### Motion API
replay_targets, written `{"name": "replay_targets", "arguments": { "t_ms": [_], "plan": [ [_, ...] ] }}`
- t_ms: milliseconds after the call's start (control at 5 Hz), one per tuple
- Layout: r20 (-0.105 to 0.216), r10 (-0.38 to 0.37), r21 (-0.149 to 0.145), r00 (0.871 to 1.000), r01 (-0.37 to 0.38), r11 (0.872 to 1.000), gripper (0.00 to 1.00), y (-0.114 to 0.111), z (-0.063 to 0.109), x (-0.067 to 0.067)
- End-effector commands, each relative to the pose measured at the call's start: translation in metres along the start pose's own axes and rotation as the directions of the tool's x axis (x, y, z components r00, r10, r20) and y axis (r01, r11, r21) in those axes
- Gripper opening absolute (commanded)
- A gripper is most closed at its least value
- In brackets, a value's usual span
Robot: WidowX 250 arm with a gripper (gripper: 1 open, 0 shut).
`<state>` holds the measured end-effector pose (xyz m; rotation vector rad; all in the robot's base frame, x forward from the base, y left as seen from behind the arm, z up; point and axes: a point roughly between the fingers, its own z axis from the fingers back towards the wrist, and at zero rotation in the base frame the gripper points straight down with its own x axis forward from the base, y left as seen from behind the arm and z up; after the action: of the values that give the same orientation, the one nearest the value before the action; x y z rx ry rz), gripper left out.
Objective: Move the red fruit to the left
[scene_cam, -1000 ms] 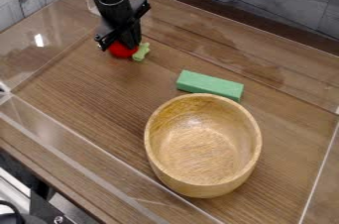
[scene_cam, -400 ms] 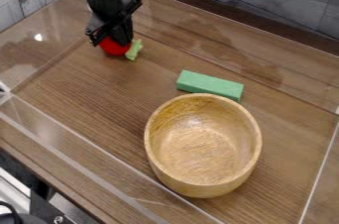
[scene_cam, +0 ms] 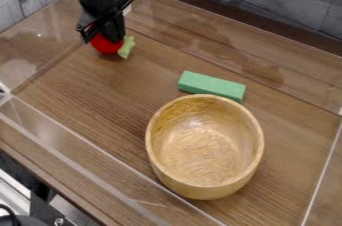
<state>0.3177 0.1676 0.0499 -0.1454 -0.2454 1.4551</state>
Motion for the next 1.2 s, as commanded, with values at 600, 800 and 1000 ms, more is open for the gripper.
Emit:
{"name": "replay_targets", "arguments": {
  "t_ms": [600, 800, 1000],
  "plan": [
    [0.053, 0.041, -0.038, 0.998, -0.039, 0.999, 0.0, -0.007, 0.013, 0.023],
    [0.053, 0.046, -0.033, 0.998, -0.044, 0.998, 0.0, -0.006, 0.011, 0.023],
    [0.052, 0.051, -0.028, 0.997, -0.05, 0.998, 0.0, -0.006, 0.009, 0.023]
  ]
}}
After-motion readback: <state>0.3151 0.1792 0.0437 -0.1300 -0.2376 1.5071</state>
